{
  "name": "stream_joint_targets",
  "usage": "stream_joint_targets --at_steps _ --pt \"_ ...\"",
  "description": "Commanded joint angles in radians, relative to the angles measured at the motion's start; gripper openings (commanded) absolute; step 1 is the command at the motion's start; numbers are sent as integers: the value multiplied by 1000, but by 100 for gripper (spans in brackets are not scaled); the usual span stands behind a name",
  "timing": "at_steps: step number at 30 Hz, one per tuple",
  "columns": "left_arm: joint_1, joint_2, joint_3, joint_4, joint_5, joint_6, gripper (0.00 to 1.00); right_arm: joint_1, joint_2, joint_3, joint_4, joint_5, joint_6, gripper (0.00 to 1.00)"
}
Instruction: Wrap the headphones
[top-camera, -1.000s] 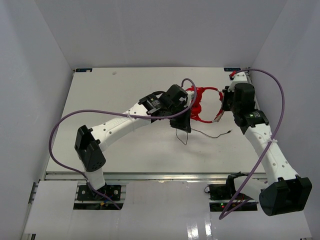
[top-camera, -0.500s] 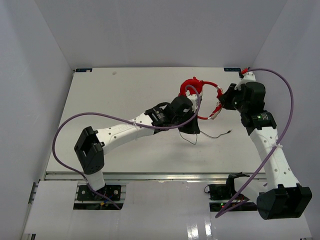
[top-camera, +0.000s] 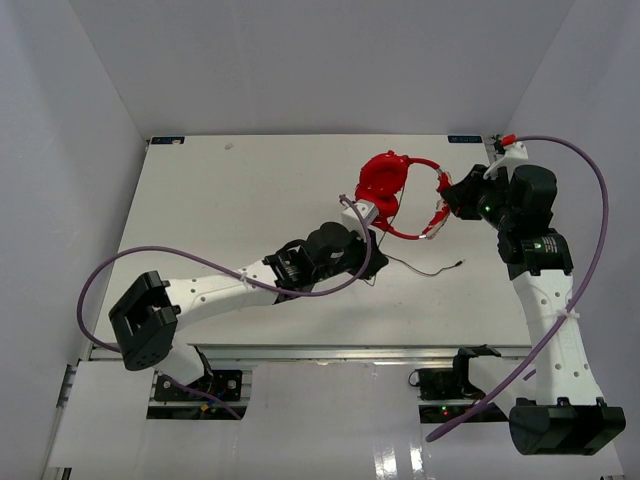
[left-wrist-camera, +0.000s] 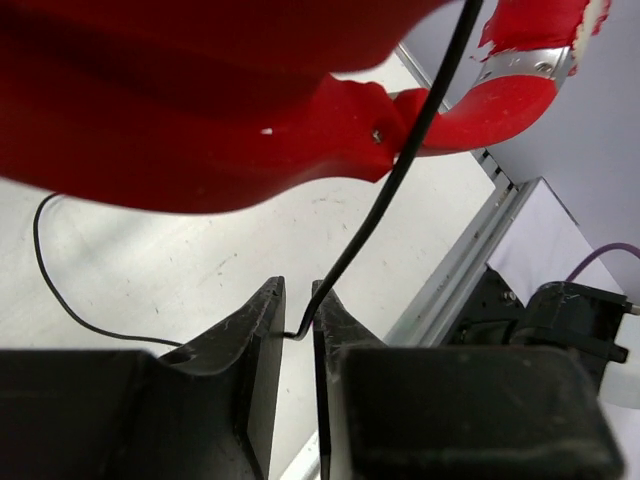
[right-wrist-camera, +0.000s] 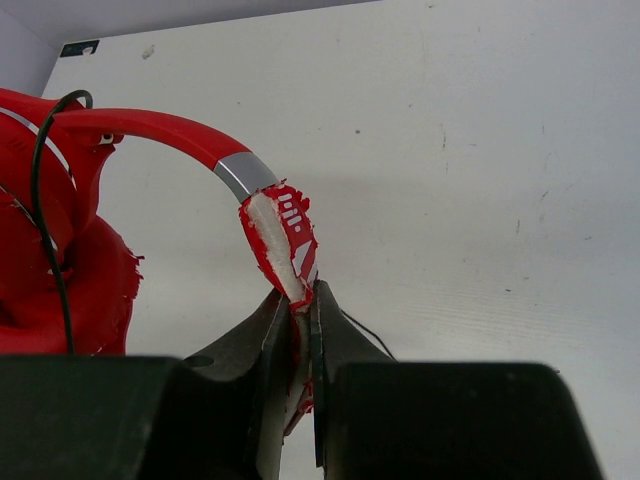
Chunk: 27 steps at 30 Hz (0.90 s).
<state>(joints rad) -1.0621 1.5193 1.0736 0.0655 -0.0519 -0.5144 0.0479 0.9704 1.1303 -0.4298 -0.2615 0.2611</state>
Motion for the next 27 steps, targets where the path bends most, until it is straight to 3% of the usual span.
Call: stream_joint_targets --at_steps 1,9,22,27 --pt "-11 -13 -75 249 -32 98 28 -19 -29 89 31 -88 47 8" --pt "-13 -17 -239 501 -28 165 35 -36 -35 118 -4 -164 50 8" --pt "-13 24 -351 712 9 222 38 -96 -65 81 -12 -300 90 8" --pt "-13 65 -370 749 31 239 44 -106 -76 85 -16 -349 95 8"
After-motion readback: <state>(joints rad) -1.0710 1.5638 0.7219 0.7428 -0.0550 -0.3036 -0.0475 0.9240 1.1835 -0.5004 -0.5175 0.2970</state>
